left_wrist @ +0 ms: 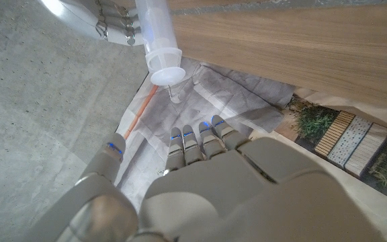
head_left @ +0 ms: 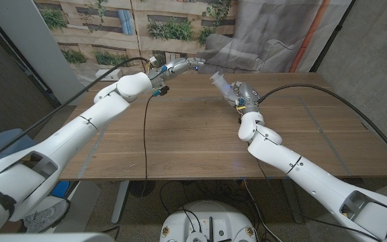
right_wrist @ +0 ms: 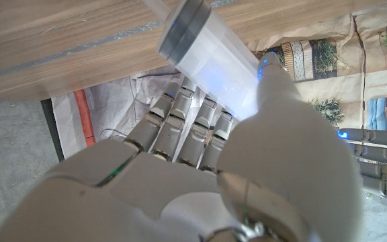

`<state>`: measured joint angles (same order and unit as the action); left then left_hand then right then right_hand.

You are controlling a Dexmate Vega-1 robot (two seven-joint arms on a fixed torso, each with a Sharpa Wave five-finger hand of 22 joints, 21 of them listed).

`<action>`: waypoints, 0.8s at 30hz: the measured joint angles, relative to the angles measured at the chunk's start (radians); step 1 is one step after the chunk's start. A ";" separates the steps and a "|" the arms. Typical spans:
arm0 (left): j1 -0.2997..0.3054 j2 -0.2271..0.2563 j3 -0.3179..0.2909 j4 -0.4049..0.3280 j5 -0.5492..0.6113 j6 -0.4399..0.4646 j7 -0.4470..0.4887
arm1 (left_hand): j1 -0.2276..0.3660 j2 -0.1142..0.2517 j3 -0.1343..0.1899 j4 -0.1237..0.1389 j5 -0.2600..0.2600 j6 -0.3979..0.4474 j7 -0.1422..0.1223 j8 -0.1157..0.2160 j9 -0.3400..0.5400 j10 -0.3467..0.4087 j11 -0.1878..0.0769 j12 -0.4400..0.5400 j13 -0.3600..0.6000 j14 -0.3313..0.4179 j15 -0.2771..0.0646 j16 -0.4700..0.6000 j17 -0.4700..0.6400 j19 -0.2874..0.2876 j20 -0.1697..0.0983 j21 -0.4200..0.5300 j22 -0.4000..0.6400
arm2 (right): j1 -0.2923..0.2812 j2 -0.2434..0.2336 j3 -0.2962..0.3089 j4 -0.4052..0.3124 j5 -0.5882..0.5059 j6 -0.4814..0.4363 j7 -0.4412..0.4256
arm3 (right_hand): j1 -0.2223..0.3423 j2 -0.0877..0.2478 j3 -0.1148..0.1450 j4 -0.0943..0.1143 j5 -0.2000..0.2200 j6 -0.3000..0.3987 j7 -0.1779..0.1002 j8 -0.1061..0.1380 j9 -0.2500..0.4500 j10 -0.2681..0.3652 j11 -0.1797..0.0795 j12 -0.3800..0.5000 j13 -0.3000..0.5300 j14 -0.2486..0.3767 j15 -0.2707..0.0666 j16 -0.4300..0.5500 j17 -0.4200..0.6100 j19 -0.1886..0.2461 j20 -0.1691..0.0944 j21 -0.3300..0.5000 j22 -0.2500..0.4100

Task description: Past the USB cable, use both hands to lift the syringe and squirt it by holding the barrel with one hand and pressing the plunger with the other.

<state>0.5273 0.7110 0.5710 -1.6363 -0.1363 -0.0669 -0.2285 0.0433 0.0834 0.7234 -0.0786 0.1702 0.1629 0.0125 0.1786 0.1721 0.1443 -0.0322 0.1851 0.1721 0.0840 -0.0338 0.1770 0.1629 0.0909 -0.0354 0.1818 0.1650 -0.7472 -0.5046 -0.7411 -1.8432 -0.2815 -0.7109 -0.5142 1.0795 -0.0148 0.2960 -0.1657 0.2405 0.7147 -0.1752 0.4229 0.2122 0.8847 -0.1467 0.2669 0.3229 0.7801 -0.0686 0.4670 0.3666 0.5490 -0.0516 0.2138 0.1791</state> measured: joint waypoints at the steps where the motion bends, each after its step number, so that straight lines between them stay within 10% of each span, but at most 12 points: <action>1: 0.008 0.002 -0.007 -0.004 -0.005 0.003 0.012 | 0.000 0.000 0.002 -0.002 0.000 0.000 0.000 0.000 0.000 0.000 0.000 0.000 0.000 0.000 0.000 0.000 0.000 0.000 0.000 0.000 0.000 | 0.003 -0.008 -0.002 -0.005 -0.003 -0.007 0.007 | 0.000 0.000 0.000 0.000 0.000 0.000 0.000 0.000 0.000 0.000 0.000 0.000 0.000 0.000 0.000 0.000 0.000 0.000 0.000 0.000 0.000; 24: 0.141 -0.001 -0.084 -0.022 -0.087 0.033 0.171 | 0.000 0.000 0.005 -0.012 0.000 0.005 -0.005 0.000 0.000 -0.009 -0.002 0.000 0.000 -0.008 -0.003 0.000 0.000 0.000 0.000 0.000 0.000 | 0.077 -0.119 -0.091 -0.068 -0.119 -0.139 0.169 | 0.000 0.000 -0.006 0.002 0.004 0.000 0.000 -0.009 -0.001 0.000 0.000 -0.009 0.012 -0.008 -0.014 -0.027 -0.005 0.000 0.000 0.000 -0.002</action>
<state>0.6682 0.7100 0.4871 -1.6587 -0.2229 -0.0343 -0.0574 0.0433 0.0835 0.7285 -0.0902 0.1702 0.1681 0.0072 0.1786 0.1721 0.1350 -0.0340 0.1850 0.1722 0.0761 -0.0373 0.1770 0.1631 0.0908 -0.0354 0.1818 0.1650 -0.6698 -0.6236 -0.8326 -1.9112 -0.4001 -0.8504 -0.3449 1.0794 -0.0147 0.2896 -0.1637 0.2443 0.7147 -0.1753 0.4140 0.2110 0.8846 -0.1468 0.2583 0.3352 0.7724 -0.0828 0.4398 0.3612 0.5485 -0.0517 0.2138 0.1767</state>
